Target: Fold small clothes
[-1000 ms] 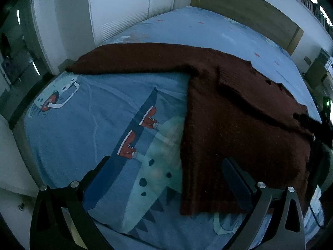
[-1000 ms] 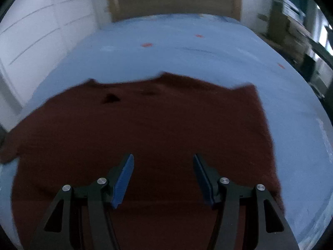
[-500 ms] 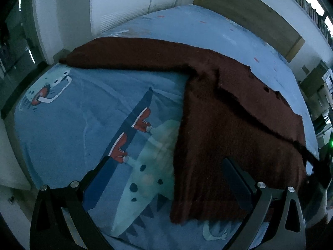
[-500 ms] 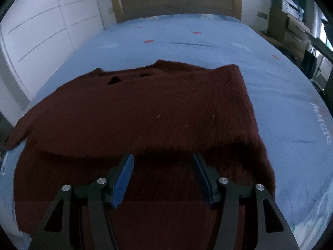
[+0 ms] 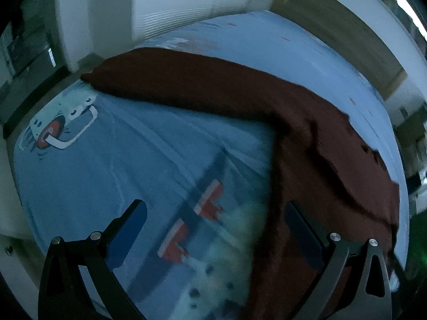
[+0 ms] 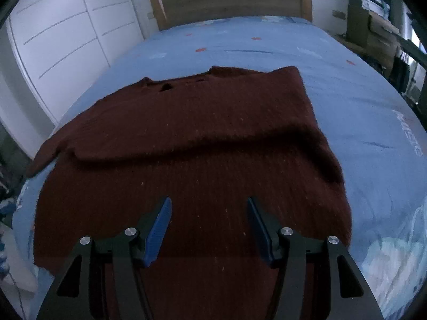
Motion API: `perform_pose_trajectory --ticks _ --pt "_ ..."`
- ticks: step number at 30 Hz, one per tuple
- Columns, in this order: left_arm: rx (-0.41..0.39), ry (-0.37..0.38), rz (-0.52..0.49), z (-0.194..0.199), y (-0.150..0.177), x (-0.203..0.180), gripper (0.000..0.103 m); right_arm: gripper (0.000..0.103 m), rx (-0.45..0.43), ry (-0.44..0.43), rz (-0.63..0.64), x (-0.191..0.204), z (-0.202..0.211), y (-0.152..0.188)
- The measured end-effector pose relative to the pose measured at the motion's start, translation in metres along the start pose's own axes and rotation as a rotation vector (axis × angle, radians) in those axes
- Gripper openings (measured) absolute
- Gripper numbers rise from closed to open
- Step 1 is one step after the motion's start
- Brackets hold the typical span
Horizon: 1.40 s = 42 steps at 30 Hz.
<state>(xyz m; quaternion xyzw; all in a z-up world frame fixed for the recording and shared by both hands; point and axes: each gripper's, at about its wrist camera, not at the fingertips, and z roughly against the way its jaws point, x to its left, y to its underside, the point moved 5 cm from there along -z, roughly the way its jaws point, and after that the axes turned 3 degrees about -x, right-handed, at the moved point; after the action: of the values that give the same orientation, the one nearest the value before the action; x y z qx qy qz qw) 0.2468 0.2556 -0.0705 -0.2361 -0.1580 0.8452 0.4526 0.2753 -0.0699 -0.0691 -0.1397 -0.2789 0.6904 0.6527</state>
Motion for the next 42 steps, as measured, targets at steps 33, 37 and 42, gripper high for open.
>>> perform_pose_trajectory --ticks 33,37,42 --pt "-0.160 0.447 0.835 -0.089 -0.116 0.188 0.037 0.060 0.008 0.033 0.024 -0.005 0.015 0.003" --pt "-0.180 0.471 0.863 -0.099 -0.127 0.196 0.032 0.060 0.016 0.036 0.036 -0.003 0.014 0.004" --pt "-0.193 0.473 0.874 -0.112 -0.142 0.197 0.032 0.060 0.025 0.037 0.053 -0.001 0.013 0.003"
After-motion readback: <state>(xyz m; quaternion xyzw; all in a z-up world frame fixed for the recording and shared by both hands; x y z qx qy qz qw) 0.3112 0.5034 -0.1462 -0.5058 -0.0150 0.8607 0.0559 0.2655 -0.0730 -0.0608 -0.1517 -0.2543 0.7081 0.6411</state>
